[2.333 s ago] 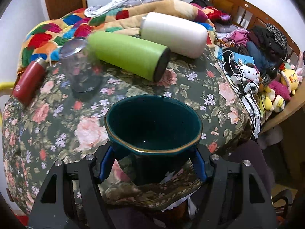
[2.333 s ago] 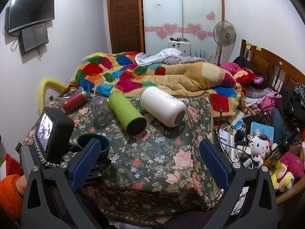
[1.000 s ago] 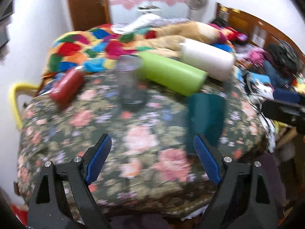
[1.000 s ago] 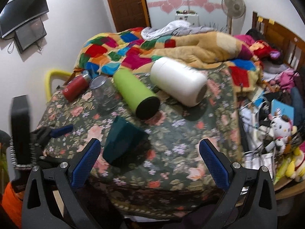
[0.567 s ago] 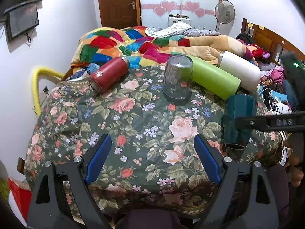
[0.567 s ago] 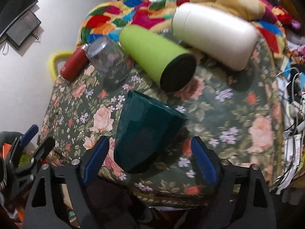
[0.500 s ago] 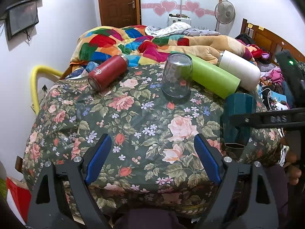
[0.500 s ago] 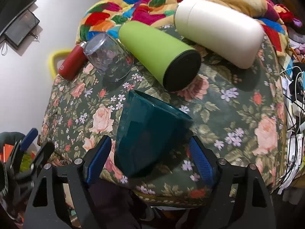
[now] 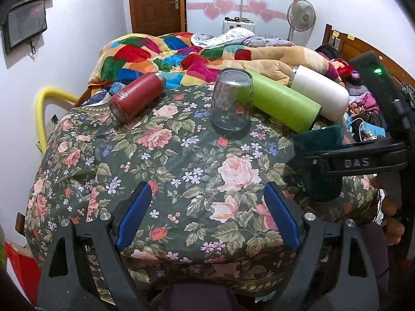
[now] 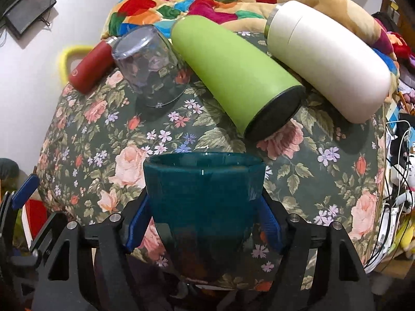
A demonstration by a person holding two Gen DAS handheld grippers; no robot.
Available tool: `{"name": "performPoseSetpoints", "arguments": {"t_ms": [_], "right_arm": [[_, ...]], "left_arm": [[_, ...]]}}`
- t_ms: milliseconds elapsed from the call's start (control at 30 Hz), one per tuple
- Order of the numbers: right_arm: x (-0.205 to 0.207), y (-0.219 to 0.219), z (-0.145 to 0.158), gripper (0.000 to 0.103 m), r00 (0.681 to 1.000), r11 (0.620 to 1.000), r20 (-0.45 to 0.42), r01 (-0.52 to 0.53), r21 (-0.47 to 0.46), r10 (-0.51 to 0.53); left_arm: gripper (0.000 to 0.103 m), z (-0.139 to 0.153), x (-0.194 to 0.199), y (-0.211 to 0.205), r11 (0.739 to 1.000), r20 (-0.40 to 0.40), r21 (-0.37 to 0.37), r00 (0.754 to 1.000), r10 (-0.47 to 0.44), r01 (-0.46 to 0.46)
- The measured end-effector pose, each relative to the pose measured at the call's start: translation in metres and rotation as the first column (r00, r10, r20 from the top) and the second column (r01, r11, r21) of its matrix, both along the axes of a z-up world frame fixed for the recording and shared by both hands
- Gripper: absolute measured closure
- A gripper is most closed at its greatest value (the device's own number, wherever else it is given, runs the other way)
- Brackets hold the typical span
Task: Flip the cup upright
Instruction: 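Turn the green mug upright in the right gripper, opening facing up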
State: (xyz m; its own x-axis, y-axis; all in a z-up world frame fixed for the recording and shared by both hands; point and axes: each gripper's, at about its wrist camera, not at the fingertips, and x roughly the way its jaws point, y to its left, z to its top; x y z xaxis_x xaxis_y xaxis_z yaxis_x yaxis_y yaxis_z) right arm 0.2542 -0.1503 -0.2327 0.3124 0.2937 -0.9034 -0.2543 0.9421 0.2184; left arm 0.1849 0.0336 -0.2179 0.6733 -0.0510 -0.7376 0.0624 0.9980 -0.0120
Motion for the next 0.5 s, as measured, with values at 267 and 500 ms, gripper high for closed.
{"name": "performPoseSetpoints", "arguments": {"t_ms": [267, 500], "right_arm": [[-0.007, 0.001, 0.034, 0.032, 0.994, 1.000, 0.108, -0.011, -0.006, 0.012], [0.002, 0.012, 0.043, 0.032, 0.987, 0.999, 0.159, -0.031, -0.032, 0.035]], "left_arm": [[0.015, 0.009, 0.002, -0.004, 1.000, 0.021, -0.003, 1.000, 0.001, -0.001], [0.015, 0.012, 0.006, -0.004, 1.000, 0.025, -0.010, 1.000, 0.003, -0.002]]}}
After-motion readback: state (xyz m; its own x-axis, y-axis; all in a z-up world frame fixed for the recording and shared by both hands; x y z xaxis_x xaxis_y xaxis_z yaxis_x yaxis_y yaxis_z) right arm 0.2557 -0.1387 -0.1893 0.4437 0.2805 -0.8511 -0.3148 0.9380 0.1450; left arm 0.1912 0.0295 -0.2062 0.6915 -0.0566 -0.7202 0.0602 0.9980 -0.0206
